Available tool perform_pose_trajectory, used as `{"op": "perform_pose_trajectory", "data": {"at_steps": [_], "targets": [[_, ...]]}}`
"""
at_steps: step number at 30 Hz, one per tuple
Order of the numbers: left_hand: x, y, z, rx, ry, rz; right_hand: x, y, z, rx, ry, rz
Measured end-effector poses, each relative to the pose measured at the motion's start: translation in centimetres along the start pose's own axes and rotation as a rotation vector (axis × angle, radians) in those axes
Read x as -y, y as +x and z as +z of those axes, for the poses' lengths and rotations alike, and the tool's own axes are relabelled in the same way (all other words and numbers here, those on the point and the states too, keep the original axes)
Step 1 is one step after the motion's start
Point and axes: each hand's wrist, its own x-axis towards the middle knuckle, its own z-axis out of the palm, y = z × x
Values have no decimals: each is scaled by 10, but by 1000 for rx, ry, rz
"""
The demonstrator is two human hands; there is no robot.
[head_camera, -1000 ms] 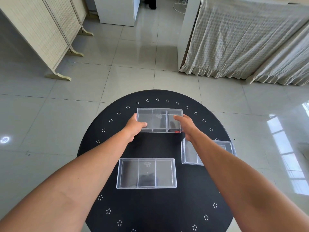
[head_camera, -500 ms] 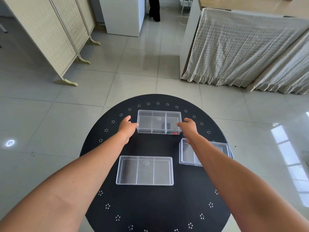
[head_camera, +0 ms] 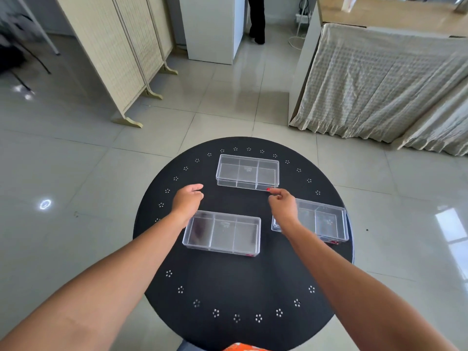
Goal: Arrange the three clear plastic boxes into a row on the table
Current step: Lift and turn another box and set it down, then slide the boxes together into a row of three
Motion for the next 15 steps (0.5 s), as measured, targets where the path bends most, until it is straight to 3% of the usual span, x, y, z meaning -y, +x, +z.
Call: {"op": "perform_pose_trajectory", "data": {"at_steps": [4, 7, 10, 15], "targets": [[17, -20, -2, -81, 102, 37, -17, -26, 2, 46, -118, -59], [33, -28, -9, -109, 146, -44, -32, -41, 8, 128, -244, -45], [48, -34, -16, -17, 151, -175, -48, -51, 19, 222, -276, 23], [65, -43, -25, 69, 112, -202, -57, -70, 33, 267, -128, 137]]}}
